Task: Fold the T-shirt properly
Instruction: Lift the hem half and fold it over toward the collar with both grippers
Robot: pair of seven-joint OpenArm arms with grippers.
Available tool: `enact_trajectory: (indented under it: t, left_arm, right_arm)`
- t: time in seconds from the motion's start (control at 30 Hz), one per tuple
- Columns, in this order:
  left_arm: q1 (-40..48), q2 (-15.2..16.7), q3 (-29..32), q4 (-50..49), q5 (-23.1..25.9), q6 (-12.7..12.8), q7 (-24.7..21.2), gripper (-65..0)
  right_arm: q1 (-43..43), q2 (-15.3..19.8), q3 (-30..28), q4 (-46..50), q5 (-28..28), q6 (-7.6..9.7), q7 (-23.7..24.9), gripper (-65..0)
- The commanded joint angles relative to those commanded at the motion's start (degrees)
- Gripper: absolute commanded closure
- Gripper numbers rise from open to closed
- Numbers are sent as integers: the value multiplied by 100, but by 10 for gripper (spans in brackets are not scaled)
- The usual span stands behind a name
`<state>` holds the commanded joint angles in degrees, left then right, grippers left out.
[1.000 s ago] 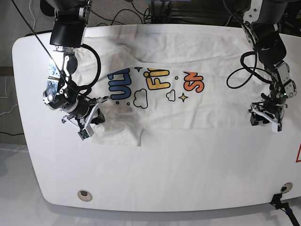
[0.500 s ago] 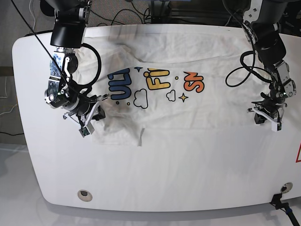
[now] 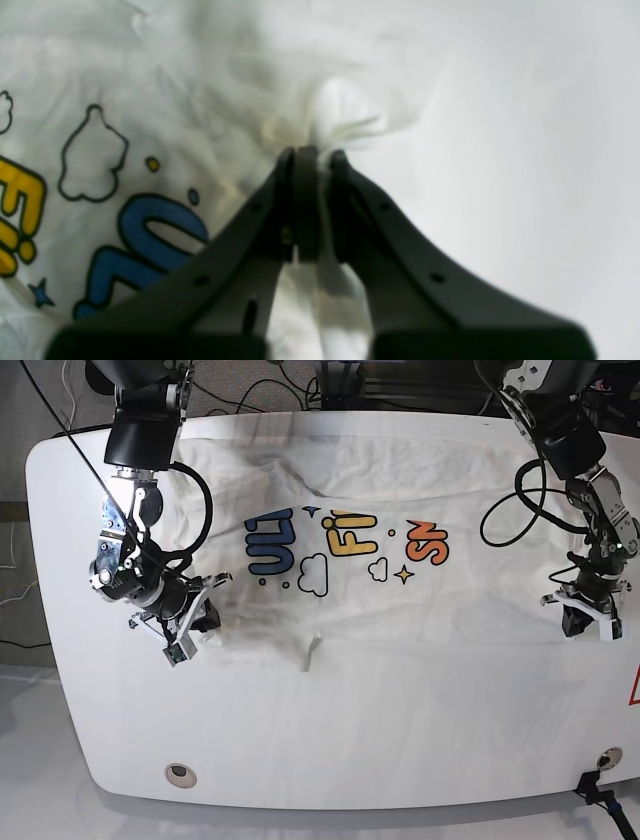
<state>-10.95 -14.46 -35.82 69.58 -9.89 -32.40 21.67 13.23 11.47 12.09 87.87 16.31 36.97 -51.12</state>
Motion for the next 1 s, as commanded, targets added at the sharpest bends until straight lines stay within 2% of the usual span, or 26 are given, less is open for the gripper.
enact_trajectory:
  t: [0.3, 0.53, 0.6, 0.8, 1.0]
  left_arm:
    - [1169, 0, 0, 1134, -519, 0, 0, 0]
    - [1881, -185, -44, 1697, -782, 0, 0, 0]
    - [2075, -334, -44, 1793, -809, 0, 0, 0]
    - [2426, -387, -132, 1873, -809, 0, 0, 0]
    - [2831, -387, -211, 1873, -782, 0, 0, 0]
  right_arm:
    - [-413, 0, 9, 1108, -9, 9, -800, 0]
    - [-1134, 211, 9, 1996, 0, 0, -949, 0]
    - [-1389, 290, 44, 2154, 0, 0, -967, 0]
    - [-1978, 369, 448, 2207, 35, 35, -967, 0]
    - [-2567, 369, 448, 2189, 18, 35, -967, 0]
